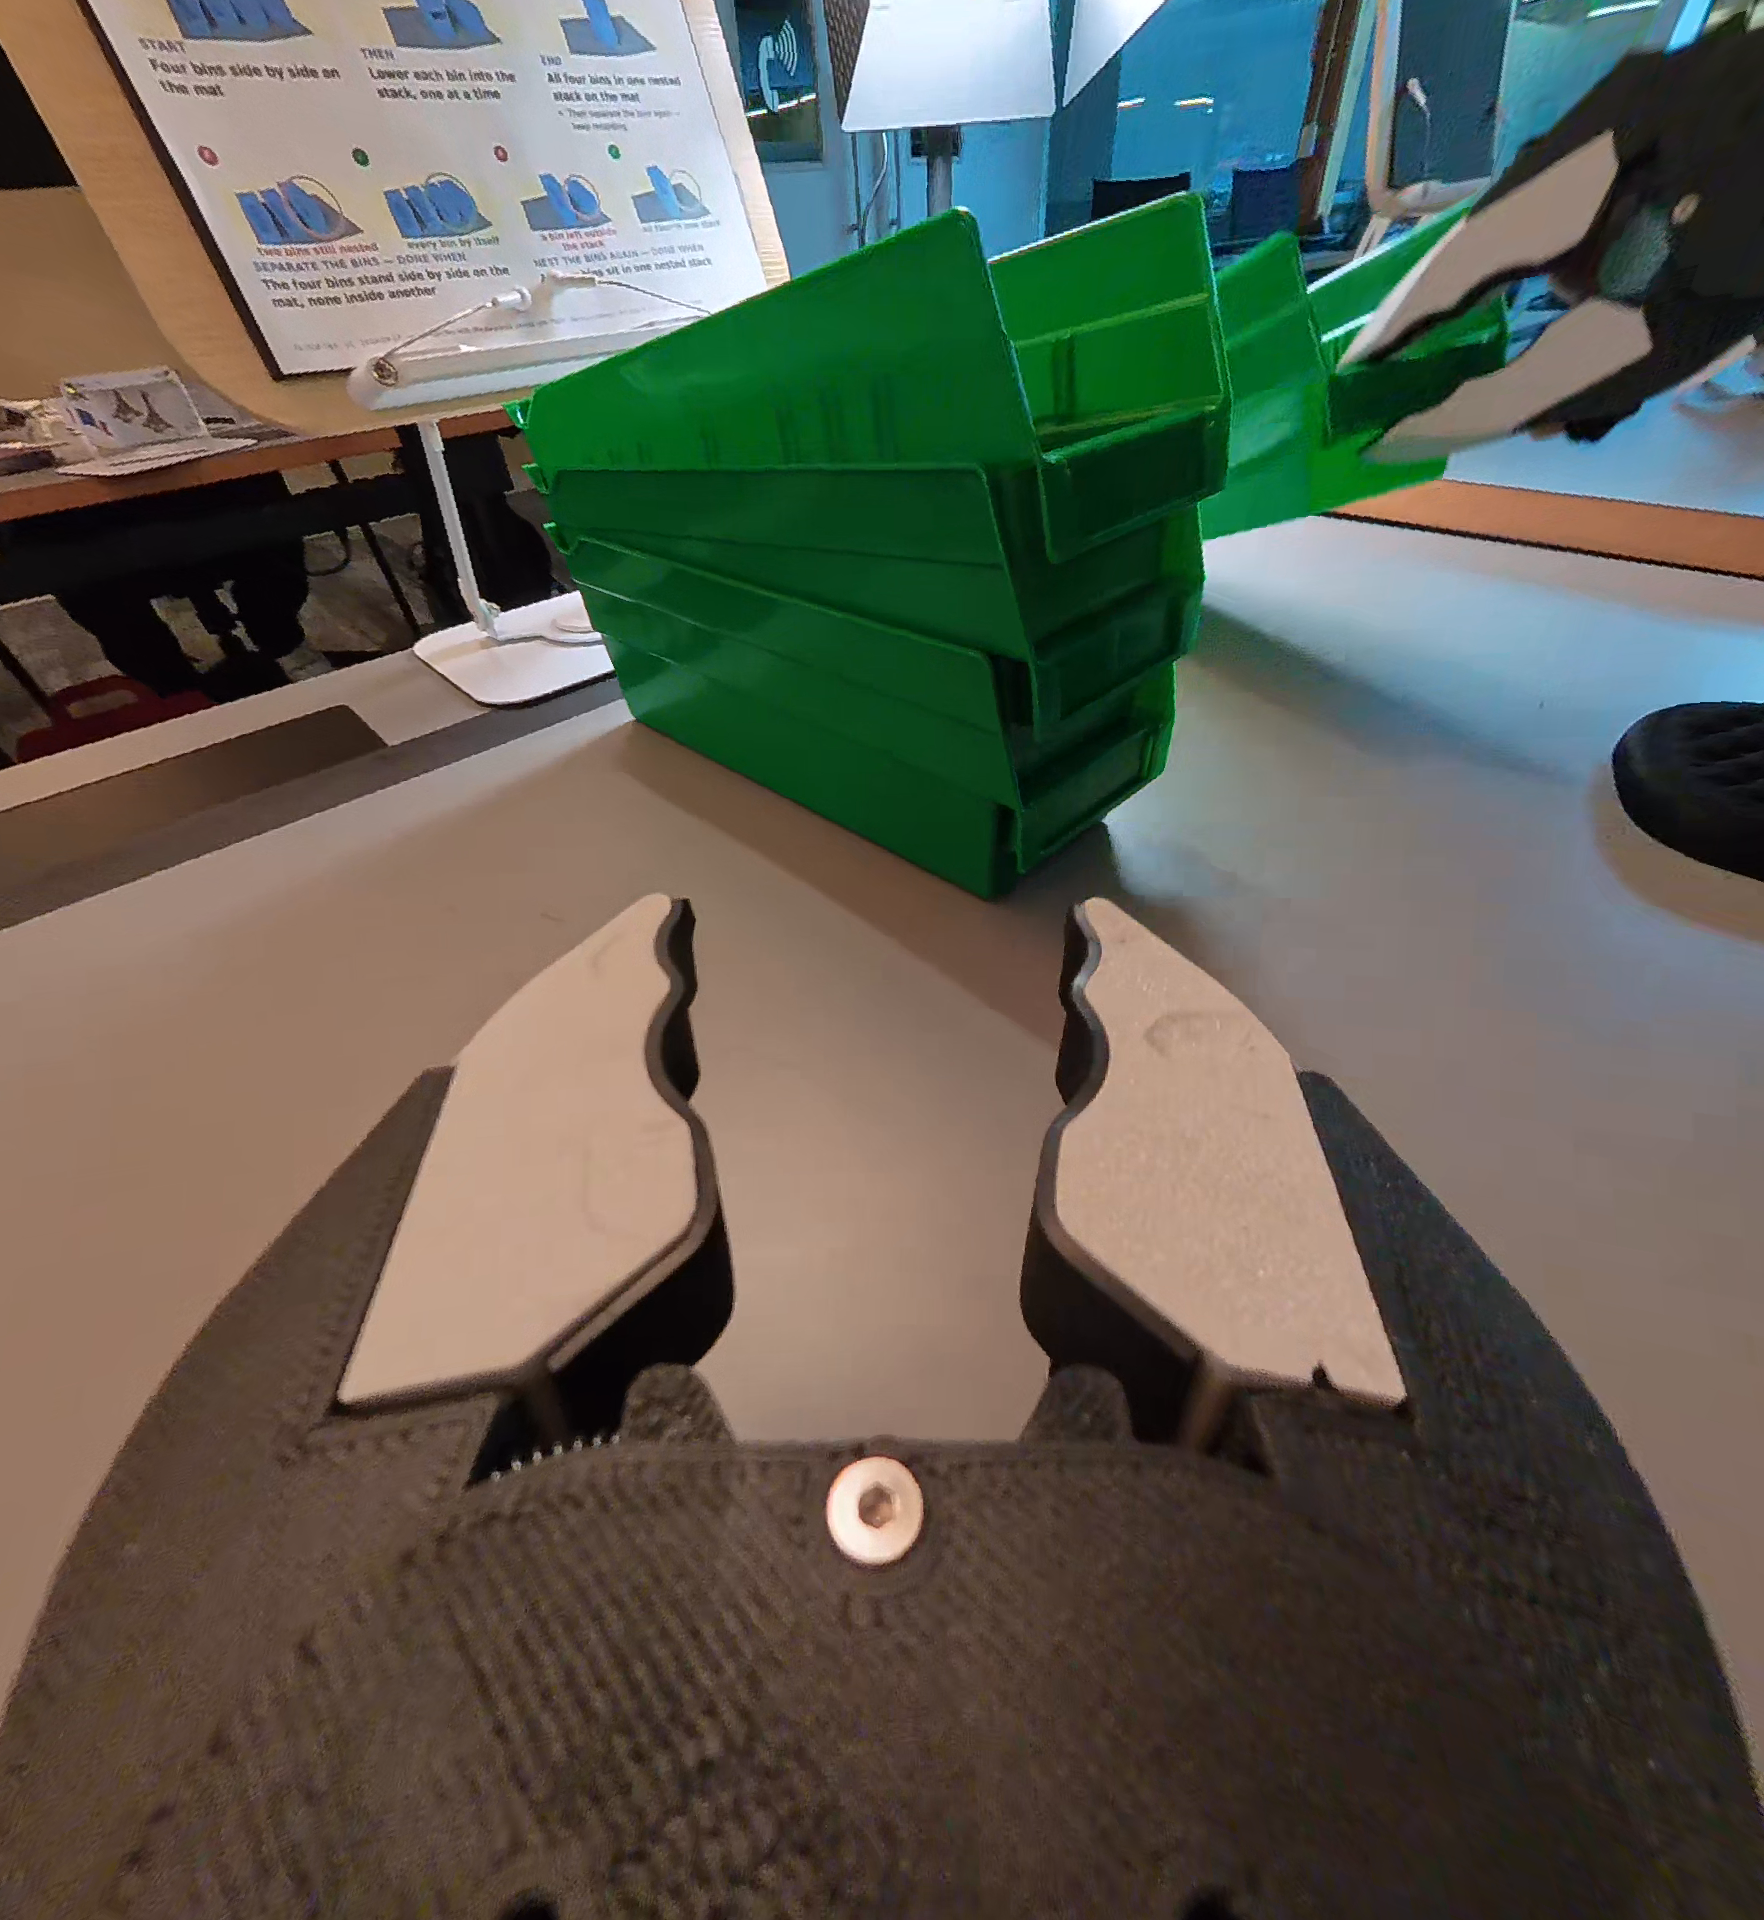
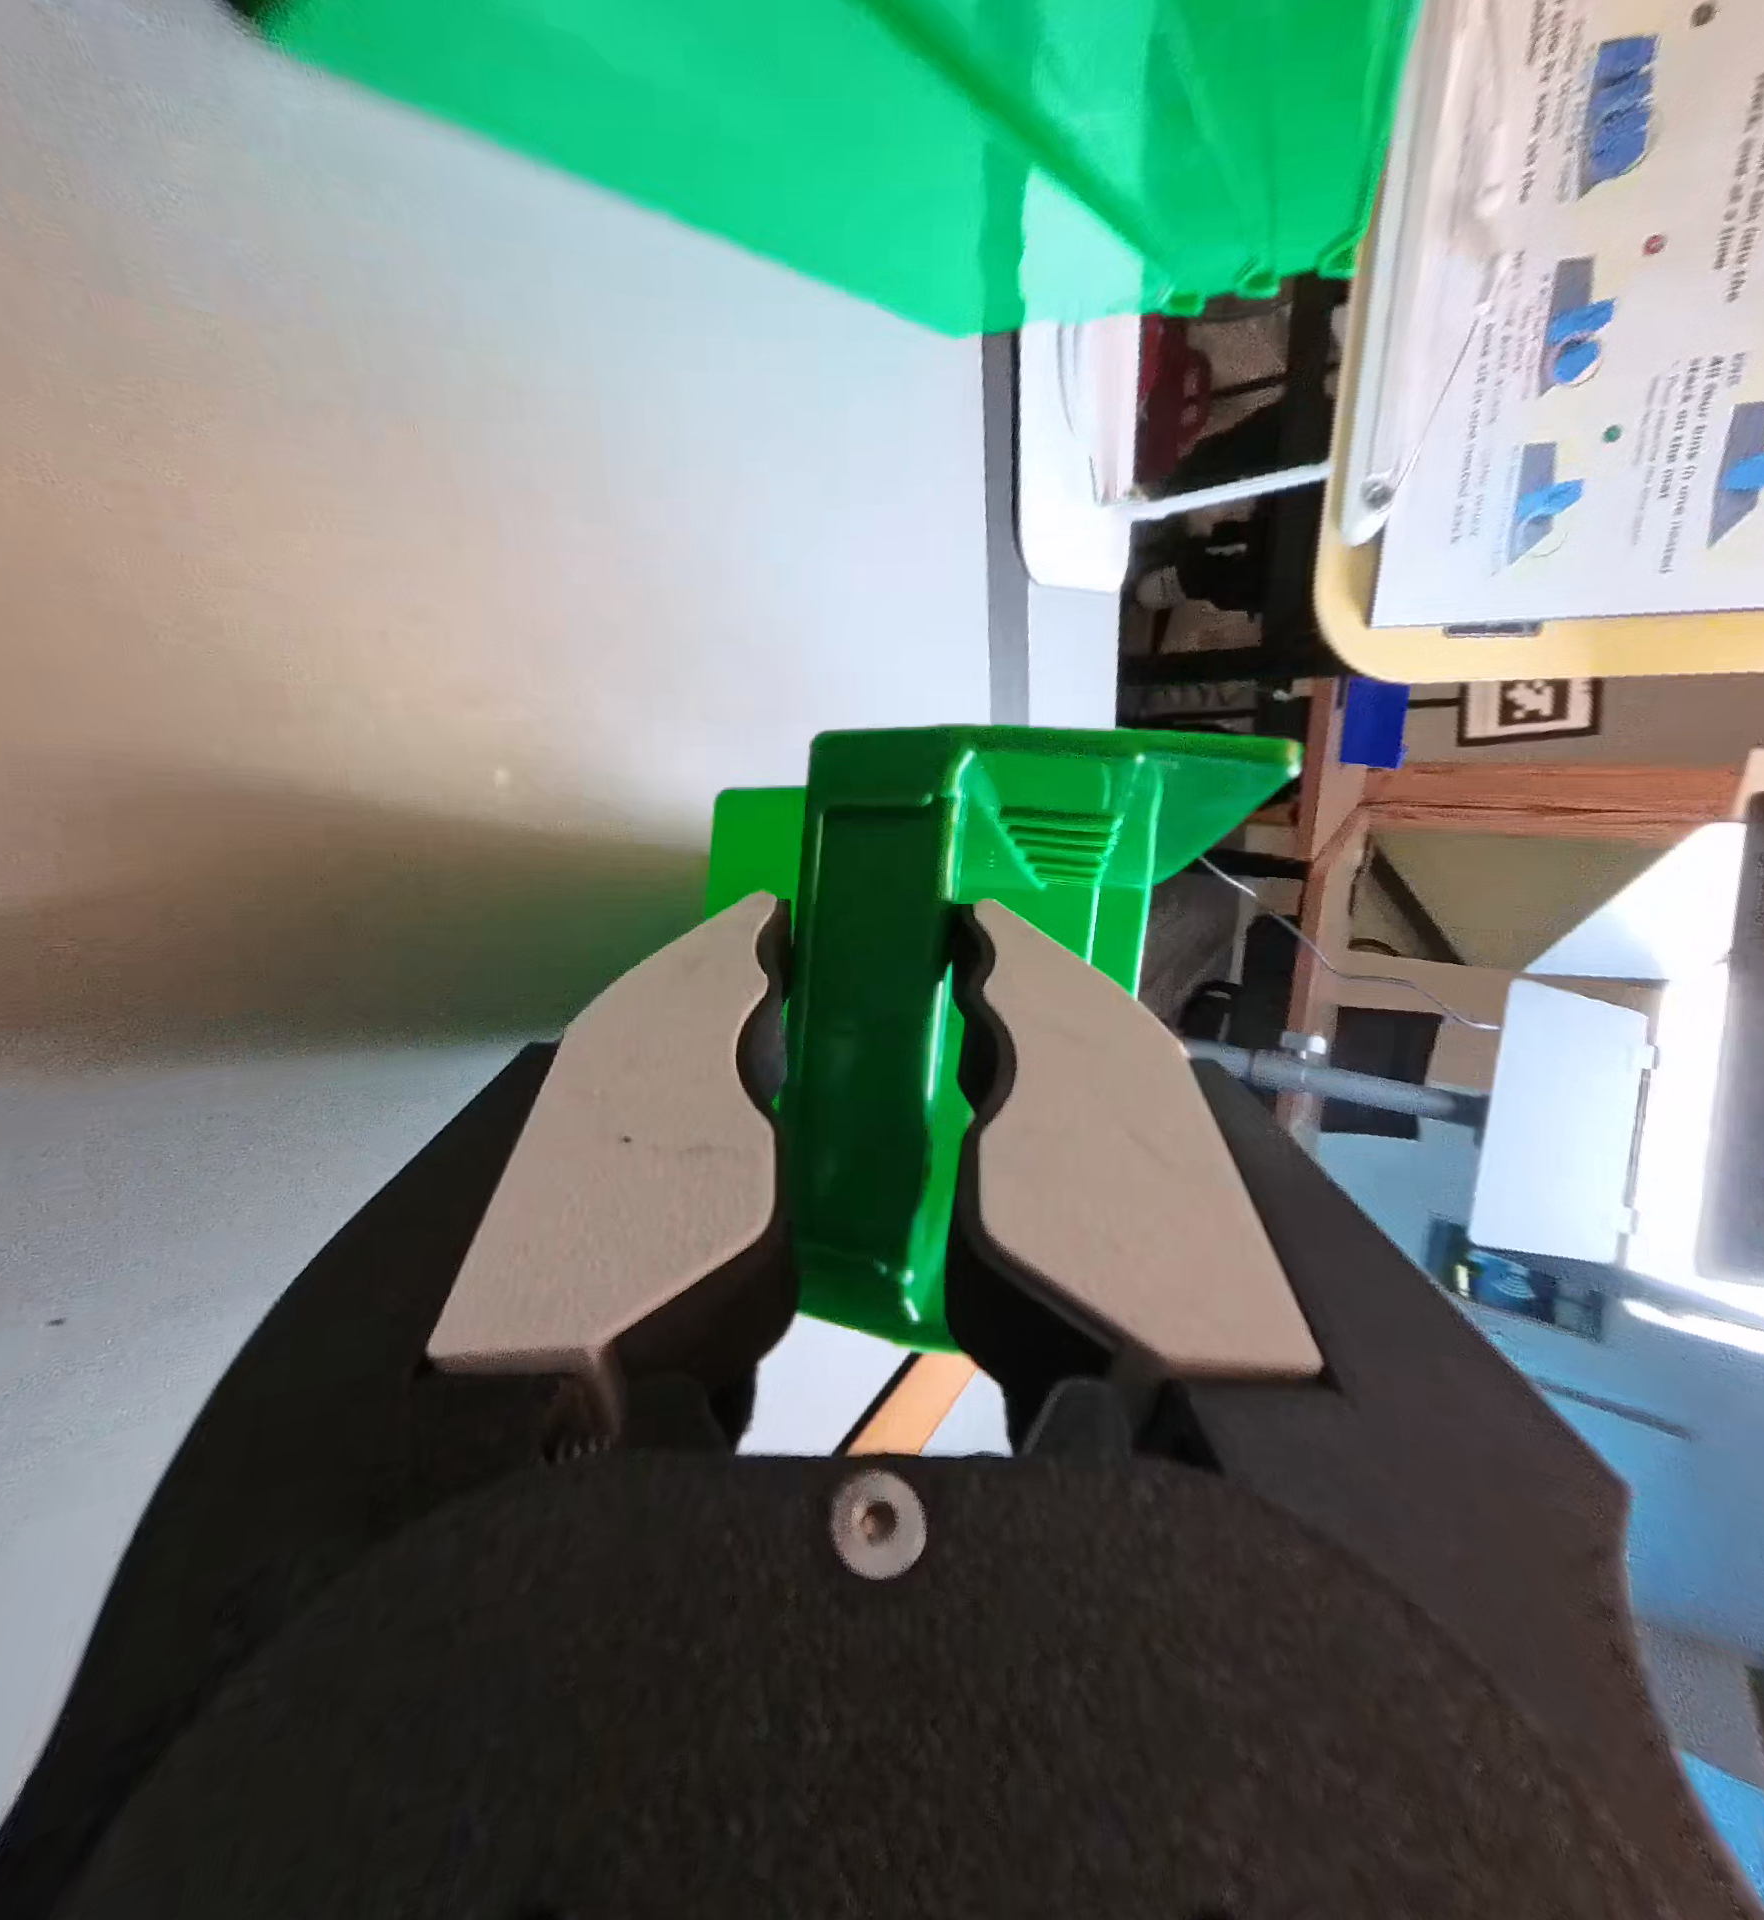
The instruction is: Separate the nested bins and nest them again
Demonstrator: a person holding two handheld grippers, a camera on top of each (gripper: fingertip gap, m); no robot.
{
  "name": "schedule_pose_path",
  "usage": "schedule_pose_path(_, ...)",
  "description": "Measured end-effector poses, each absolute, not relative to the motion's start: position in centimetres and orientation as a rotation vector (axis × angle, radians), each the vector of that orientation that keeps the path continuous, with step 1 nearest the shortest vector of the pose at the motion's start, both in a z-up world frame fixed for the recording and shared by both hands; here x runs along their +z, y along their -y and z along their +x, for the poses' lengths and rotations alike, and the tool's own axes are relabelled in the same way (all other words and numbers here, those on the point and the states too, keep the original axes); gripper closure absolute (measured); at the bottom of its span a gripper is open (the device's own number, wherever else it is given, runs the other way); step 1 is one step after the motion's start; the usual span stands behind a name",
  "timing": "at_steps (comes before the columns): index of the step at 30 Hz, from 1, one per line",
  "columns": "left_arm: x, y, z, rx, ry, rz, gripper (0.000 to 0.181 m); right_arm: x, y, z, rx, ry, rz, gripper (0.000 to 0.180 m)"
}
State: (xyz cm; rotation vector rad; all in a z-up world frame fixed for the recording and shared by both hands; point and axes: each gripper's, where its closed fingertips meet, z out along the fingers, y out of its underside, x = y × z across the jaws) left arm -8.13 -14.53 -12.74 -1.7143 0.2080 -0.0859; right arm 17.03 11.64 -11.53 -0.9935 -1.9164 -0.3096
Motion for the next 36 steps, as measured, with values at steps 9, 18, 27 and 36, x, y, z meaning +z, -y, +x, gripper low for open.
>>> schedule_pose_path(9,-12.9,14.4,-8.1,-0.086,-0.206,-1.721,0.113,-15.4,-11.8,17.5,-0.260,1.913,-0.892,0.149)
schedule_pose_path(18,-13.1,14.4,-8.2,-0.085,-0.206,-1.730,0.113,-20.5,-13.5,18.9,-0.288,1.955,-0.951,0.148)
schedule_pose_path(27,-13.3,14.3,-8.0,-0.083,-0.214,-1.739,0.113,-21.7,-15.4,20.6,-0.516,2.080,-1.103,0.144)
schedule_pose_path(36,-13.3,14.4,-8.0,-0.088,-0.215,-1.739,0.114,-21.7,-15.5,18.2,-0.465,2.165,-1.019,0.149)
